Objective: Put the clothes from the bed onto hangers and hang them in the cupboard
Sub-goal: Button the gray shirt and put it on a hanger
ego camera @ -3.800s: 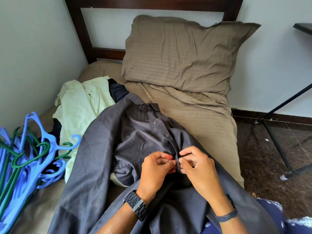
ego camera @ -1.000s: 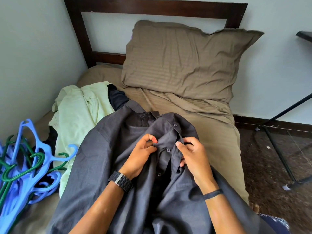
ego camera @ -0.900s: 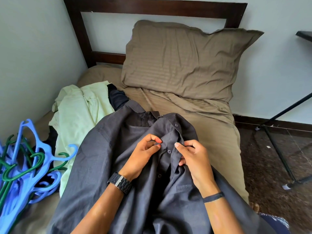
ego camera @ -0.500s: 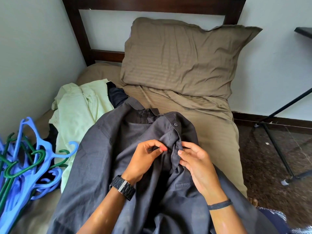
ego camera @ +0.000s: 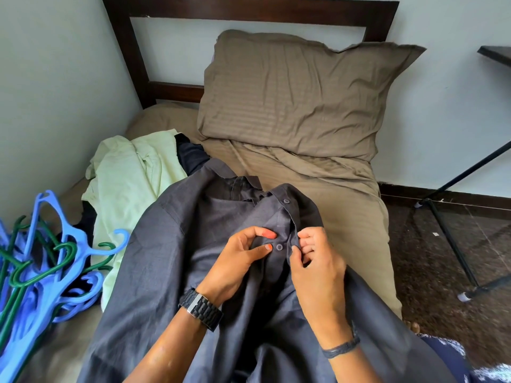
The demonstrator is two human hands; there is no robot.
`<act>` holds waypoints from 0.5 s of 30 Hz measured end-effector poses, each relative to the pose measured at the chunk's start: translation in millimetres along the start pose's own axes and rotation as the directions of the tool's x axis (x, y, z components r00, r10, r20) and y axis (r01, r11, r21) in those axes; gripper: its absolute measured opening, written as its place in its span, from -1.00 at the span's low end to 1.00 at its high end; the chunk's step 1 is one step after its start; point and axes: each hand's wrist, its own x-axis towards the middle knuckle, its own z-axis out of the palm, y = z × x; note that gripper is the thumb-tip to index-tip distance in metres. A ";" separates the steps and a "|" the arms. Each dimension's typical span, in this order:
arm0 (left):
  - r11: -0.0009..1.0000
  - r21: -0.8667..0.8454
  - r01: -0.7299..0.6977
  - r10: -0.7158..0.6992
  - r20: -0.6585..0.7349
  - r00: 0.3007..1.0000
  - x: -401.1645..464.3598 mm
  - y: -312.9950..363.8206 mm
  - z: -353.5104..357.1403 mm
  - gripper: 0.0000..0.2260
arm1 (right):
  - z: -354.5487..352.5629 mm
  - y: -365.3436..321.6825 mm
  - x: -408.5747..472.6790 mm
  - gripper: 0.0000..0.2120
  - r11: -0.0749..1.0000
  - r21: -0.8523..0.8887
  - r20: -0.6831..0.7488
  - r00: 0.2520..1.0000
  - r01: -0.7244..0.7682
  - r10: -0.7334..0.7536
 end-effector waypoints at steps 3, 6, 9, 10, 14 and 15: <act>1.000 0.005 -0.007 0.007 -0.002 1.000 -1.4 1.2 1.9 -0.79 | 2.8 -3.9 -3.4 -0.67 0.997 -0.058 0.004 0.998 0.057 -0.057; 1.000 -0.010 -0.009 0.009 -0.001 1.000 -3.4 2.2 3.7 -0.83 | 2.2 -9.2 -3.9 -0.61 0.995 0.084 0.032 0.999 -0.044 0.042; 1.000 -0.016 -0.024 0.024 -0.013 1.000 -5.6 3.9 4.7 -0.79 | -0.6 -10.3 -1.8 -0.57 0.971 0.196 0.075 0.989 -0.141 0.128; 0.999 -0.029 -0.025 0.024 -0.021 0.999 -6.1 4.1 4.7 -0.78 | -1.4 -10.2 -1.4 -0.56 0.959 0.224 0.102 0.983 -0.175 0.156; 0.996 -0.090 -0.018 0.014 -0.053 0.999 -7.1 5.4 5.5 -0.81 | -2.6 -9.0 -1.2 -0.61 0.916 0.300 0.168 0.960 -0.266 0.224; 0.996 -0.083 -0.018 0.013 -0.058 0.998 -7.2 5.4 5.9 -0.81 | -3.2 -8.1 -0.8 -0.63 0.907 0.317 0.171 0.957 -0.277 0.232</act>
